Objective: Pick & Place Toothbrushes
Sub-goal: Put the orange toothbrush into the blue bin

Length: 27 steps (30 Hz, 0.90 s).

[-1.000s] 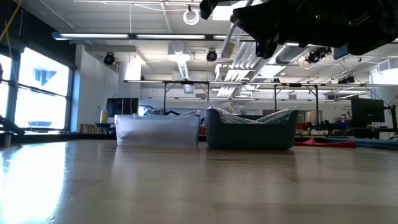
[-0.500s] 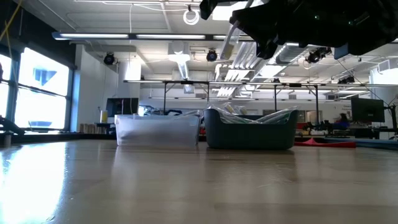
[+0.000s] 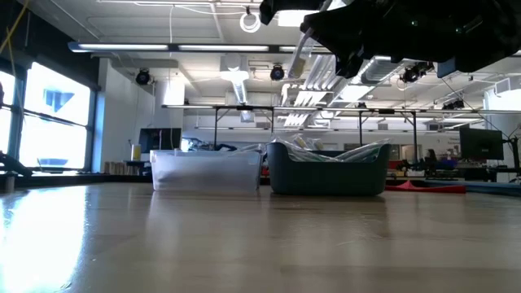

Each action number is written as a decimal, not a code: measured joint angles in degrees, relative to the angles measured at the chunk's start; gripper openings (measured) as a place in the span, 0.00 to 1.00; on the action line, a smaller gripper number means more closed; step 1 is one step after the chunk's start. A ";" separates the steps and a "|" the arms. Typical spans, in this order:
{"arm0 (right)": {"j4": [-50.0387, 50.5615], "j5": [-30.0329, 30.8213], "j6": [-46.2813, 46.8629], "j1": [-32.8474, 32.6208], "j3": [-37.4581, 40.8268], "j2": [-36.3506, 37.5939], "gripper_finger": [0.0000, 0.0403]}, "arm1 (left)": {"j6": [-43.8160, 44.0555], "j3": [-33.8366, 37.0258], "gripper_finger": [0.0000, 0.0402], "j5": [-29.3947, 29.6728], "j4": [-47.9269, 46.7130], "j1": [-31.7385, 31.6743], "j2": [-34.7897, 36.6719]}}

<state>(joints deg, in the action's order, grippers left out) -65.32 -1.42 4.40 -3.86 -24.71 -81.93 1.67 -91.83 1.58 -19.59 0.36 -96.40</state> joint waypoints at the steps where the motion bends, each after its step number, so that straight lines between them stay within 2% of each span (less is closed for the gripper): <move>1: 0.00 0.00 0.01 0.00 0.01 0.00 0.10 | 0.00 0.00 0.20 0.90 0.02 0.00 0.00; 8: 0.07 -0.01 0.07 0.00 0.02 0.00 0.10 | -1.79 0.00 0.43 5.70 -0.53 0.00 0.14; 13: 0.50 -0.03 -0.07 0.00 0.02 0.00 0.10 | -1.93 0.00 0.53 6.14 -1.44 -0.02 0.24; 27: 0.46 -0.01 -0.11 0.00 0.02 0.00 0.10 | -1.88 0.00 0.56 6.06 -1.51 0.00 0.24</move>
<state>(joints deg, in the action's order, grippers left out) -64.86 -1.43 4.29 -3.86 -24.69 -81.93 -0.21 -91.83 7.64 -21.10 0.36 -96.16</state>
